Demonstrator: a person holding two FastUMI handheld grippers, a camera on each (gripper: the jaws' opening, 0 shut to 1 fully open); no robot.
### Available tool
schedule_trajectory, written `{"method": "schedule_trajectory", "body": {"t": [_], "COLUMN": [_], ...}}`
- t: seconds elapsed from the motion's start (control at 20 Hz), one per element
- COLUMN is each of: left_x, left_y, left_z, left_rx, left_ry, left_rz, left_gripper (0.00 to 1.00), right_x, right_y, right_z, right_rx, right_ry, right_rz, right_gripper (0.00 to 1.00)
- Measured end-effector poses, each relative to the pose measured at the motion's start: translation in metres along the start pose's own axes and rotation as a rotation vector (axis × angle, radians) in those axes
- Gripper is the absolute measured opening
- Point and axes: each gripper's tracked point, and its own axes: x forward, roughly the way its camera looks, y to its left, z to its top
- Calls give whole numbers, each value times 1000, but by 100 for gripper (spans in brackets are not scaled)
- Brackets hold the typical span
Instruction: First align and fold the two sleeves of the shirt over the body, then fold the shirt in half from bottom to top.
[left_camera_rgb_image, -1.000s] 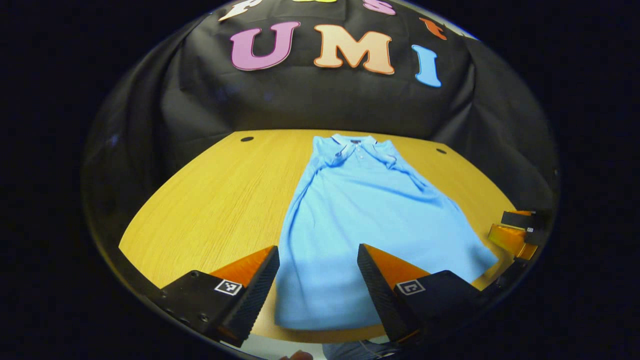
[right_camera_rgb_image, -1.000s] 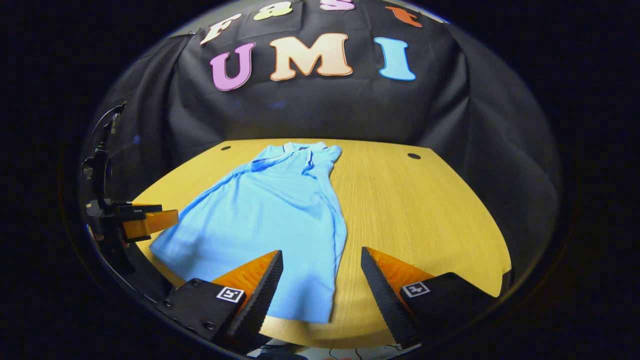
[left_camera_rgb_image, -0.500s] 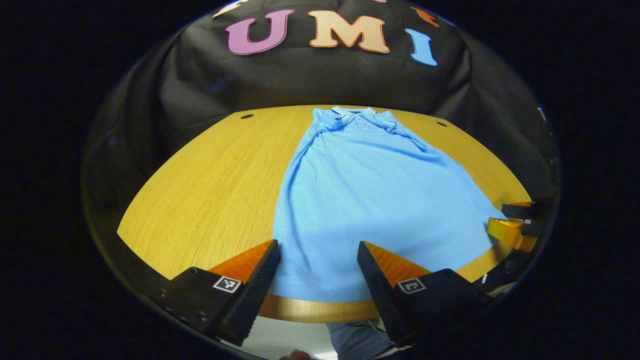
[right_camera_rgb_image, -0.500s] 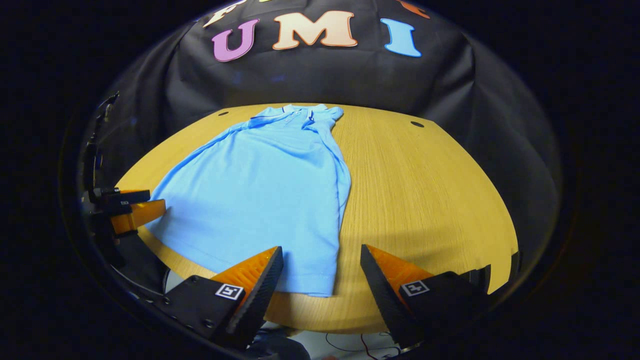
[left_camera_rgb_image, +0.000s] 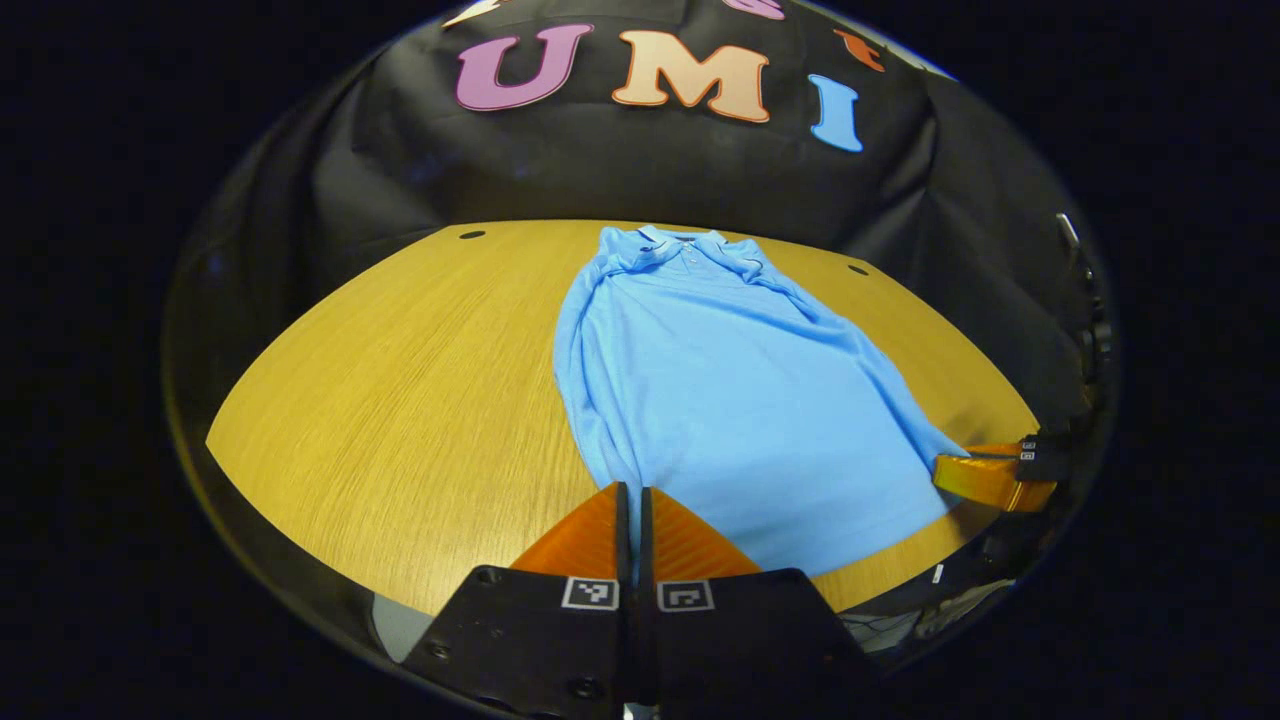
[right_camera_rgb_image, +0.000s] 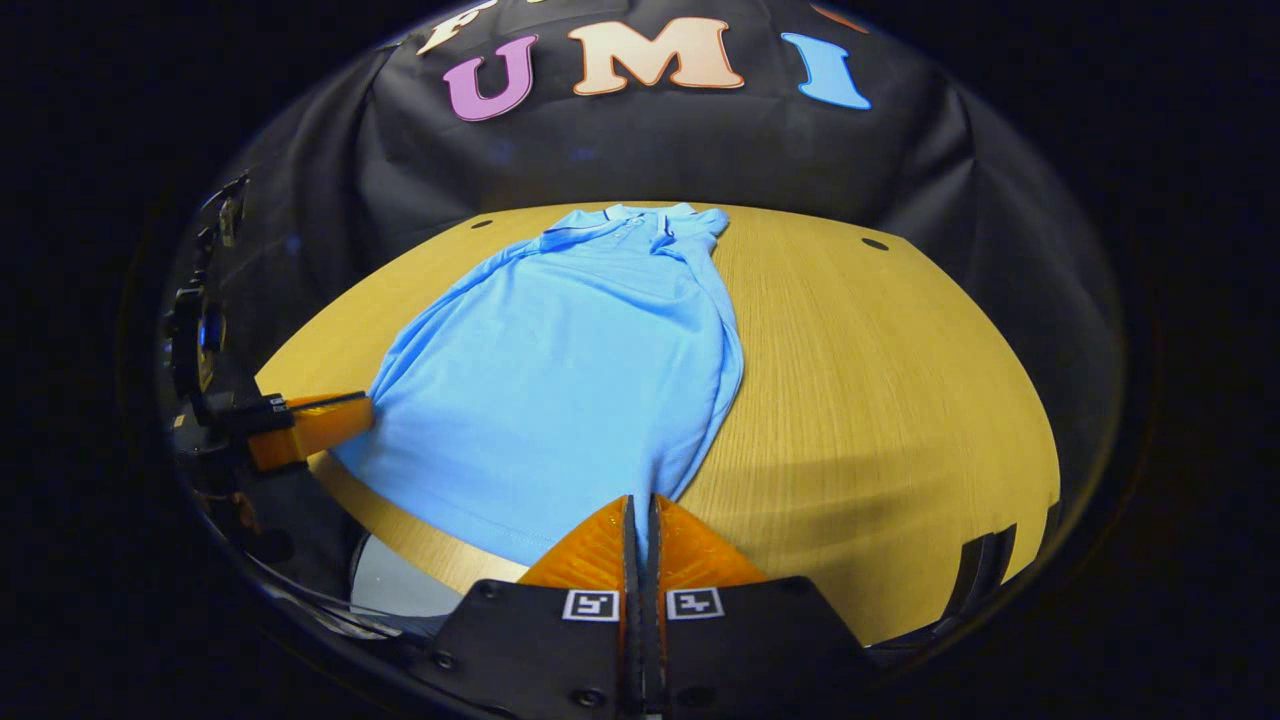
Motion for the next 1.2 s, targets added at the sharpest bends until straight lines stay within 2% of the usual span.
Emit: {"method": "schedule_trajectory", "body": {"t": [0.15,0.35,0.5,0.6,1.0,1.2], "left_x": [-3,-2,3,9,56,89], "left_y": [0,-4,-3,1,15,16], "left_z": [4,40,78,102,178,228], "left_rx": [-30,3,-59,-75,-44,-21], "left_ry": [55,27,-26,-51,-73,-126], "left_rz": [5,-55,-80,-87,-110,-129], "left_gripper": [0,0,0,0,0,0], "right_x": [-2,-7,-5,0,31,57], "right_y": [-3,1,6,11,1,-10], "right_z": [11,53,90,114,208,257], "right_rx": [28,43,-9,-1,62,92], "right_ry": [10,-38,-96,-131,-234,-283], "right_rz": [0,28,40,56,21,-9], "right_gripper": [3,3,3,3,3,2]}}
